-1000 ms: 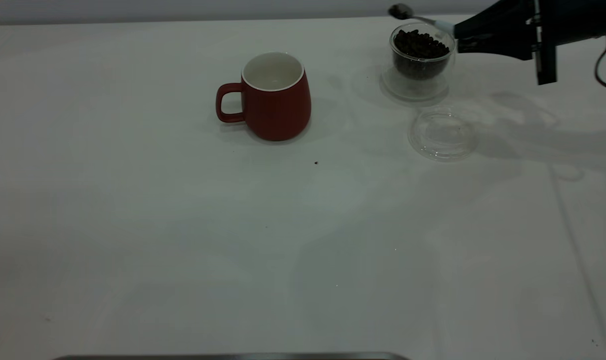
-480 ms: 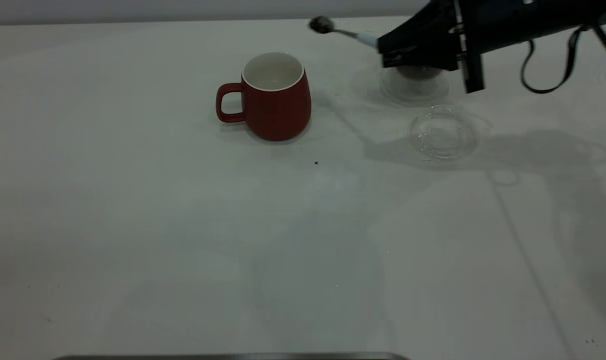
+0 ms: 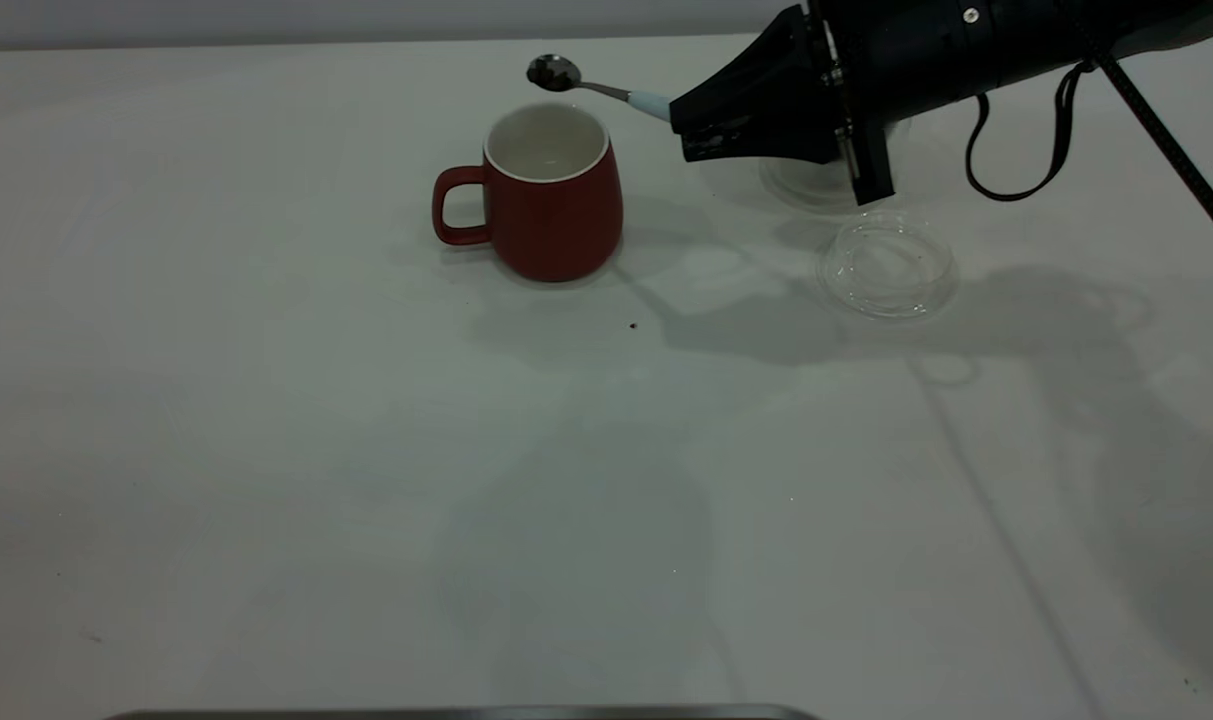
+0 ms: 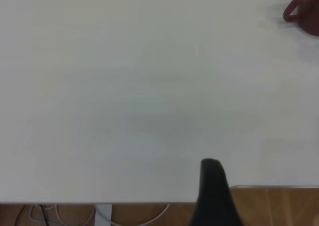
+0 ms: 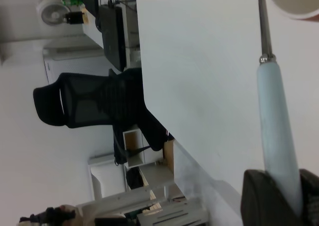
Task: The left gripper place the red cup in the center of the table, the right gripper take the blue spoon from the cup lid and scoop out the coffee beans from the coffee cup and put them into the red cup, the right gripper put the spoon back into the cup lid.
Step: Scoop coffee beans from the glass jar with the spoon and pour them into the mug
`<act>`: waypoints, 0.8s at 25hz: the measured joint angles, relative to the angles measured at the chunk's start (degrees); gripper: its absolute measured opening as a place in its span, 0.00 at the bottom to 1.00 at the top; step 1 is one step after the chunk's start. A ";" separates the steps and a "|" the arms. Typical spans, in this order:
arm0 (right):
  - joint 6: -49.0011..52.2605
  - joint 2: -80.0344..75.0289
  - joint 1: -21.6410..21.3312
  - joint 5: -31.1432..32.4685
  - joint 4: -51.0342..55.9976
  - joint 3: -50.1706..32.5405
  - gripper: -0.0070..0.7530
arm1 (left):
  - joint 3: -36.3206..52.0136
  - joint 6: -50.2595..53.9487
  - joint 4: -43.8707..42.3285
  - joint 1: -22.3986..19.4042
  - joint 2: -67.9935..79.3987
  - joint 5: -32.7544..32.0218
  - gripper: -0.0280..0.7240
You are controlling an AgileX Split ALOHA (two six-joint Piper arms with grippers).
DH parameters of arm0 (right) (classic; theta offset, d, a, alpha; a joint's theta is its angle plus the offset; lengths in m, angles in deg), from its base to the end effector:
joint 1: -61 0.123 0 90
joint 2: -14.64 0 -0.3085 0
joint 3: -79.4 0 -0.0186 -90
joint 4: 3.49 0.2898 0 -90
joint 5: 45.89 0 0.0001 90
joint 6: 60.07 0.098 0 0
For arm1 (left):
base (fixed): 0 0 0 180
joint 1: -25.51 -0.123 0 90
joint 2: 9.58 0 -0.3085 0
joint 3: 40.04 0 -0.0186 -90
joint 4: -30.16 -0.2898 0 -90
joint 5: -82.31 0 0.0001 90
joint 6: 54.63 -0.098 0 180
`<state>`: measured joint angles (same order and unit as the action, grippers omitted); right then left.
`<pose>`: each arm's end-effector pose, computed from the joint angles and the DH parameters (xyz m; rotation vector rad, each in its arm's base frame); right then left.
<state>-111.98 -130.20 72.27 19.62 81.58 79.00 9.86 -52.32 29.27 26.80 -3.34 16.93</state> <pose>0.4235 0.1750 0.0355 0.0096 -2.6094 -1.7385 0.0071 0.0012 0.2821 -0.0204 2.1208 -0.0185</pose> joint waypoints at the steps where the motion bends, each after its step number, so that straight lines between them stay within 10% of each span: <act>1: -0.47 0.00 0.09 0.00 0.00 0.00 0.15 | 0.00 0.00 0.00 0.00 0.00 0.00 0.82; 20: -20.33 0.00 0.72 -14.94 -6.08 0.07 0.15 | 0.00 0.13 0.00 0.00 0.00 0.00 0.82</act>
<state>-132.32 -130.20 73.00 4.68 75.50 79.07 9.86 -52.19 29.27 26.80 -3.34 16.93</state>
